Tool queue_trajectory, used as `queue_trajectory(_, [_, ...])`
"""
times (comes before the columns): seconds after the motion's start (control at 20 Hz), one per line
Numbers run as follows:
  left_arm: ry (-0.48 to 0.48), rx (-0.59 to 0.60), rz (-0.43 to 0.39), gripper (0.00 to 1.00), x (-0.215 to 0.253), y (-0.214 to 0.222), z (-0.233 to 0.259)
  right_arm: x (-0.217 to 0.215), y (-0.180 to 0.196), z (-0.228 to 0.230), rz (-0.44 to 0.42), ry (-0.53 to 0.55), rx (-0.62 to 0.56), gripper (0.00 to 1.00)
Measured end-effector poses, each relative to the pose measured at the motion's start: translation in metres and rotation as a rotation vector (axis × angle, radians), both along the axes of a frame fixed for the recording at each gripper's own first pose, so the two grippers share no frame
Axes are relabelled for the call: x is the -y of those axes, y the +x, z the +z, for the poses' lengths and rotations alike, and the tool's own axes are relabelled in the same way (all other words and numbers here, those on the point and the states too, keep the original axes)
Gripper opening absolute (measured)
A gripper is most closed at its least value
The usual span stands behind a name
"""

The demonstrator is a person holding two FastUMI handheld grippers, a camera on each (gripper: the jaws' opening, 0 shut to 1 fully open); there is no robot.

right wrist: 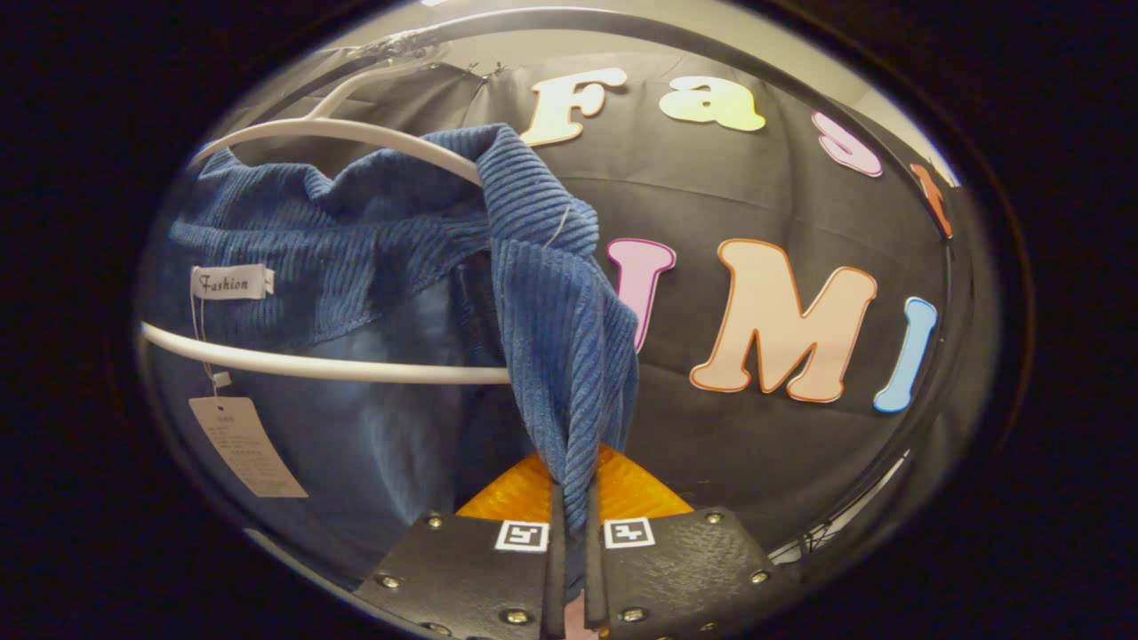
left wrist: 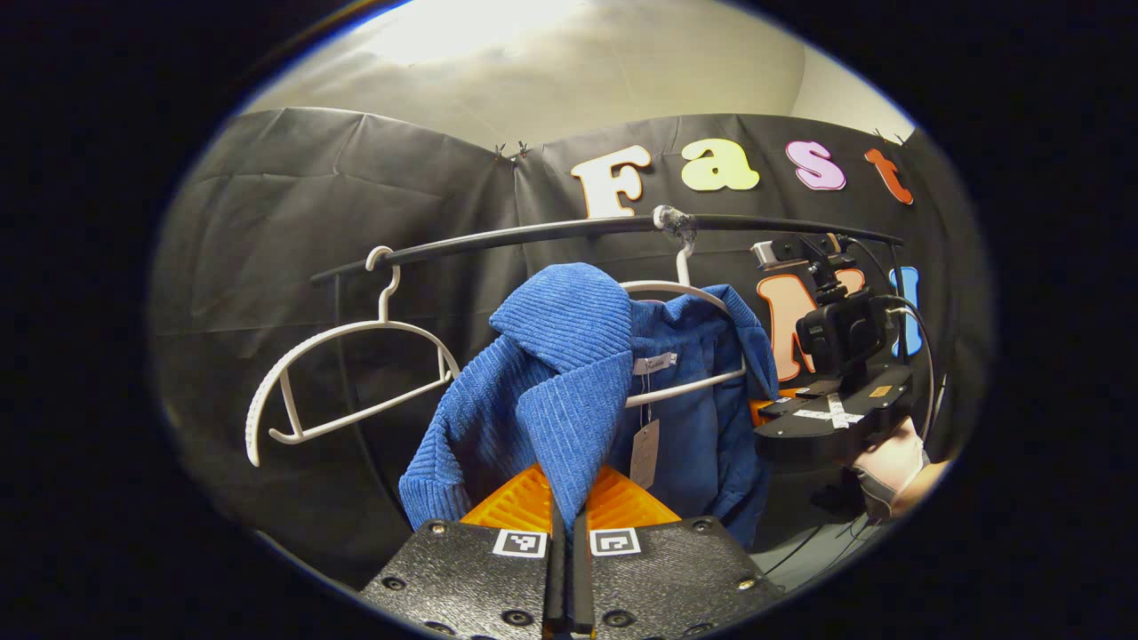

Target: Grasp the clothes on the hanger with both hands and then place them into the laundry hamper below.

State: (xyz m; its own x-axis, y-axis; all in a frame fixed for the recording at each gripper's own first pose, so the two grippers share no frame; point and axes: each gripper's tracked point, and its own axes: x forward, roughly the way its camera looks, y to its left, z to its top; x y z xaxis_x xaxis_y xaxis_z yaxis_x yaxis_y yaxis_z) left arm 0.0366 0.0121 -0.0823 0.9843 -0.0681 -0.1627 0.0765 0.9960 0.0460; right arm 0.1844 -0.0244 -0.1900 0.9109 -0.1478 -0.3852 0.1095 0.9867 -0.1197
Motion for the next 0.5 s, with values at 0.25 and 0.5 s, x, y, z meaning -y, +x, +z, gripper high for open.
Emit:
queue_trajectory(0.25, [0.005,0.004,0.004,0.05,-0.005,0.0,0.0,0.009,-0.003,0.009,0.024,-0.006,-0.001,0.01])
queue_trajectory(0.5, [0.011,0.013,0.01,0.05,-0.011,-0.001,0.003,0.043,0.004,0.034,-0.036,-0.019,0.051,0.01])
